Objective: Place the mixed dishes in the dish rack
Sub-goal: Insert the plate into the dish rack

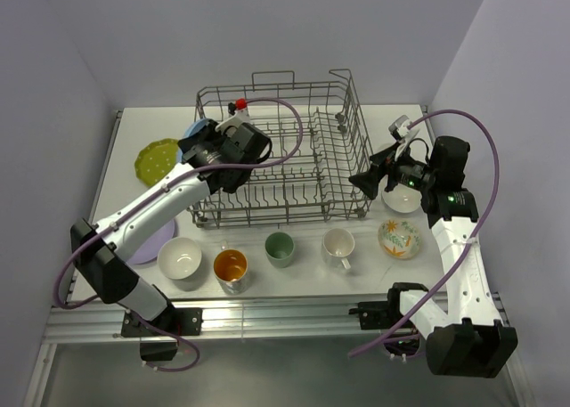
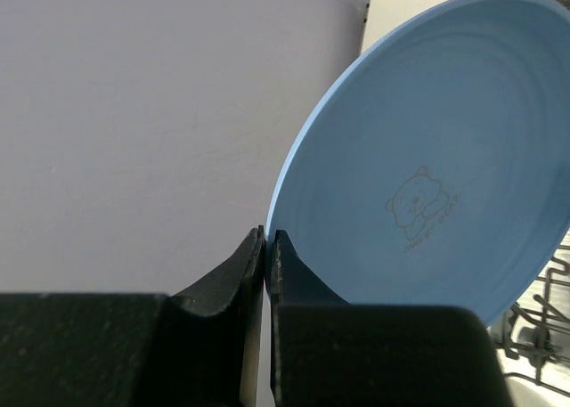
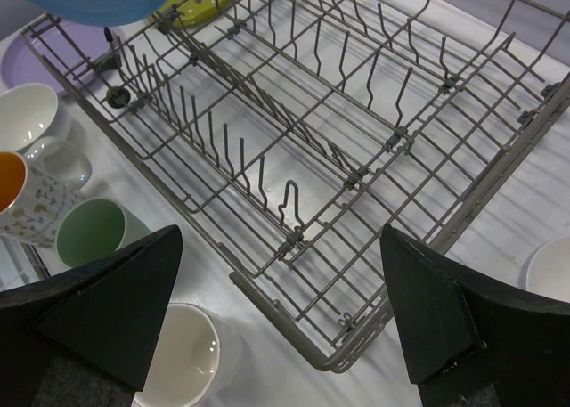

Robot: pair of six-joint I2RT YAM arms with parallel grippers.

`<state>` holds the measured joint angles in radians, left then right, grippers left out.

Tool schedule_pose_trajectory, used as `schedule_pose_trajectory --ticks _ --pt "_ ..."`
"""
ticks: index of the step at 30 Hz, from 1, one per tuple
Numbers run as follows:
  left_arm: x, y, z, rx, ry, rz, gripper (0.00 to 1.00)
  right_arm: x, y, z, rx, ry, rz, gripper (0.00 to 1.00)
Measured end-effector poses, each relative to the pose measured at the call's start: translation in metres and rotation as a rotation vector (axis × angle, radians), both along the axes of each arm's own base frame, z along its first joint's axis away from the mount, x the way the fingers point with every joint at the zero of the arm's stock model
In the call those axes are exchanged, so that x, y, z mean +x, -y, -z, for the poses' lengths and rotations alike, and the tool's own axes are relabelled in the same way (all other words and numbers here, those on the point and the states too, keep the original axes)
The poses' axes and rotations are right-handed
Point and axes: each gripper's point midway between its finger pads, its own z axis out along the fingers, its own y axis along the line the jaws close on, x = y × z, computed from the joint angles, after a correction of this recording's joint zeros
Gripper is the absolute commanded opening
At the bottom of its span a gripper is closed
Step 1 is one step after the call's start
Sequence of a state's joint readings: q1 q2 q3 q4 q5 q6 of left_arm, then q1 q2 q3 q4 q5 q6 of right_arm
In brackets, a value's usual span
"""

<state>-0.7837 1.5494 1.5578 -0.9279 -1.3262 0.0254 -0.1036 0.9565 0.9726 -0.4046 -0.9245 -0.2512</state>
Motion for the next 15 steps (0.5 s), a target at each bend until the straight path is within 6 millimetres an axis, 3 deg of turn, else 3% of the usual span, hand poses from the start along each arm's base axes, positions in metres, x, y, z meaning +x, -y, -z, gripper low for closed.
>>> schedule_pose_trajectory --ticks 15 --pt "0.008 0.017 0.018 0.081 -0.039 -0.003 0.00 -0.004 -0.001 -0.005 0.002 0.017 -0.009 1.00"
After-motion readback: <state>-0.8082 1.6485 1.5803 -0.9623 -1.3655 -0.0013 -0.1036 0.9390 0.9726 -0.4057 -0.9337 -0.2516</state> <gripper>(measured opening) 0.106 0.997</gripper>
